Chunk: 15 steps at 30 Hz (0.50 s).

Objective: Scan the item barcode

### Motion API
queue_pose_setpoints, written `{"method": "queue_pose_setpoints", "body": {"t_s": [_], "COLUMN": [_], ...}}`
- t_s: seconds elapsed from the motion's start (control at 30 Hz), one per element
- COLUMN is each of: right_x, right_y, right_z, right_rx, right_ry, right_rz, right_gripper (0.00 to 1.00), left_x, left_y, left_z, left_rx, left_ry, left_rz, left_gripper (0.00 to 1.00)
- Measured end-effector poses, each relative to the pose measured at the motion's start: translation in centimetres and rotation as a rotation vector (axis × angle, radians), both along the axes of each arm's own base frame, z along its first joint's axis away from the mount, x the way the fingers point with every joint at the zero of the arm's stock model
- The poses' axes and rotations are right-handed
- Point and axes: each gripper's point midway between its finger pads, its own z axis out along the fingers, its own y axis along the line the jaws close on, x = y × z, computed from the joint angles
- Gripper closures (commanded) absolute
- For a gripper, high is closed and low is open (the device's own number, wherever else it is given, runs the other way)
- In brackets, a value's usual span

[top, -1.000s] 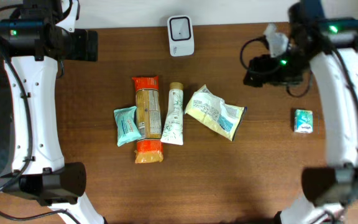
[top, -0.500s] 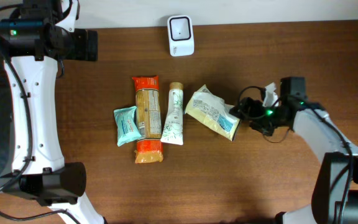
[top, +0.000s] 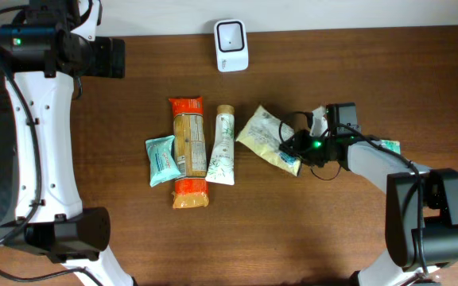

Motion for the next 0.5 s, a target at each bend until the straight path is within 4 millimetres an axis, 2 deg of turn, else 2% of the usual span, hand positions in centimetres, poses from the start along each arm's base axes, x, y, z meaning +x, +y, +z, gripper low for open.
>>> {"method": "queue_pose_setpoints", "body": {"t_s": [0.07,0.17,0.2,0.23,0.27,0.3,0.37,0.5], "right_x": [-0.2,-1.5,-1.8,-2.0,-1.8,-1.7,-1.5,-1.3], "right_y": [0.5,0.7,0.5,-0.1,-0.8,-1.4,-3.2,-4.4], "right_z": [0.5,1.5,2.1,2.8,3.1,2.9,2.1,2.3], "right_rx": [0.007,-0.032,-0.067,-0.133,-0.201,-0.245,-0.374,-0.351], "right_ry": [-0.038,-0.030,-0.036,-0.053,-0.085,-0.096,-0.111,-0.117], "right_rz": [0.073,0.227,0.289,0.371,0.434,0.455,0.506,0.483], "right_gripper": [0.96,0.96,0.78,0.46,0.41,0.27,0.16,0.11], "left_x": [0.0,0.0,0.0,0.0,0.0,0.0,0.0,0.0], "left_y": [0.0,0.0,0.0,0.0,0.0,0.0,0.0,0.0], "left_z": [0.0,0.0,0.0,0.0,0.0,0.0,0.0,0.0], "left_rx": [0.000,0.000,0.000,0.000,0.000,0.000,0.000,0.000], "left_ry": [0.000,0.001,0.000,0.000,0.001,0.000,0.000,0.000], "left_rz": [0.000,0.000,0.000,0.000,0.000,0.000,0.000,0.000], "left_gripper": [0.01,0.01,0.01,0.01,0.01,0.01,0.01,0.01]}}
